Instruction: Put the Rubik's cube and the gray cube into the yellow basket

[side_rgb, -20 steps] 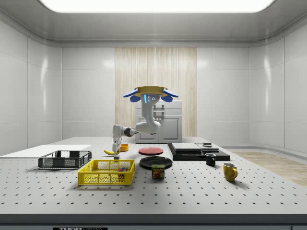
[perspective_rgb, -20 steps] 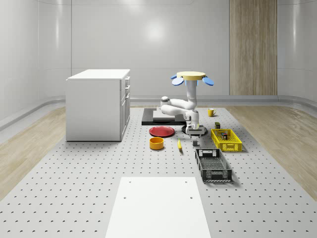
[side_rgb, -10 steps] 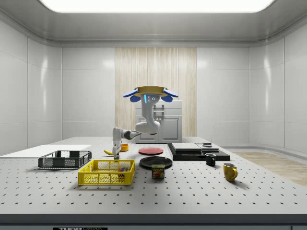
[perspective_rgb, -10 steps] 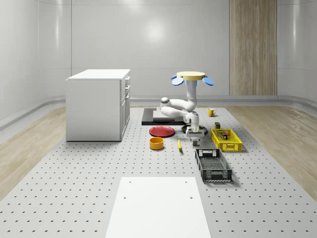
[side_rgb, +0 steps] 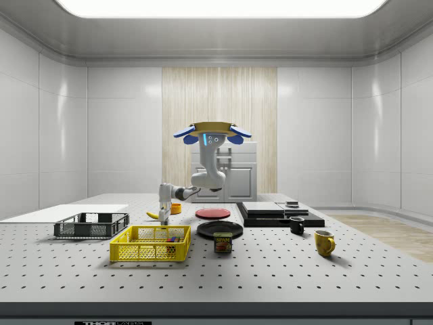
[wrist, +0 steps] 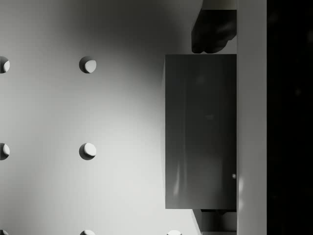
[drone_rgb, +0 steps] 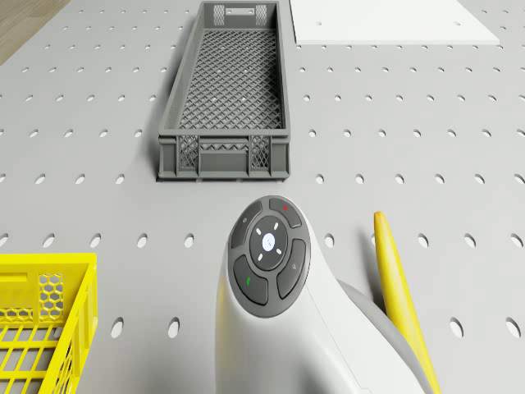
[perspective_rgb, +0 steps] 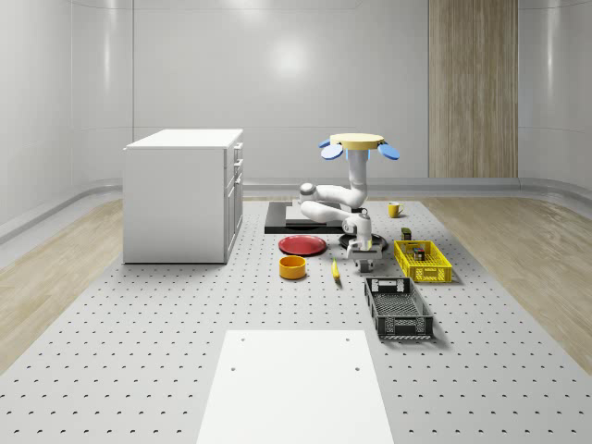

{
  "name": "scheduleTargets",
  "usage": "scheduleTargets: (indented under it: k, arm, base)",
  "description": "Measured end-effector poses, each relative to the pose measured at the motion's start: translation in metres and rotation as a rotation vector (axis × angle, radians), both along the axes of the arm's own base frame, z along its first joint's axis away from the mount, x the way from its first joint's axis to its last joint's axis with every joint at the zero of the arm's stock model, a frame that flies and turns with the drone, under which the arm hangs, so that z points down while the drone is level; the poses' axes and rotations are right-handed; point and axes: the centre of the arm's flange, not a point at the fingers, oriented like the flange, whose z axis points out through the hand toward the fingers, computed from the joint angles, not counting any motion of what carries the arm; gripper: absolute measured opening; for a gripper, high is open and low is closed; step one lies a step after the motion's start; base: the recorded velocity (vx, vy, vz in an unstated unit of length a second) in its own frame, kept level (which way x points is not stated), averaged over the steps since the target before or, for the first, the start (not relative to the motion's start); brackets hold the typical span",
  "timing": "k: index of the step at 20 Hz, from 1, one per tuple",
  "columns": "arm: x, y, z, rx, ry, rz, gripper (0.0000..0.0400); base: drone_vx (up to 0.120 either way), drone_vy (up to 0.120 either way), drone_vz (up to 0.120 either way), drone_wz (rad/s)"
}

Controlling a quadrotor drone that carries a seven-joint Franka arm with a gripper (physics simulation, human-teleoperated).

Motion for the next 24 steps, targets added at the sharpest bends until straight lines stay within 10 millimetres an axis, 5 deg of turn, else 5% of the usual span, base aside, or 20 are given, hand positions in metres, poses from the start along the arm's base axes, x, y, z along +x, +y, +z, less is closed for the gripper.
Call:
scheduleTargets:
  k: [4, 7, 11, 24]
  arm:
    - [0.0, 0.0, 0.002, 0.0, 0.0, 0.0, 0.04]
    - [0.0, 0.0, 0.003, 0.0, 0.0, 0.0, 0.0327]
    - [0.0, 0.0, 0.003, 0.0, 0.0, 0.0, 0.0278]
    - [0.0, 0.0, -0.014, 0.0, 0.0, 0.0, 0.0251]
  base:
    - [0.0, 0.0, 0.0, 0.0]
    - [0.0, 0.0, 0.0, 0.0]
    - [0.0, 0.0, 0.0, 0.0]
    - [0.0, 0.0, 0.0, 0.0]
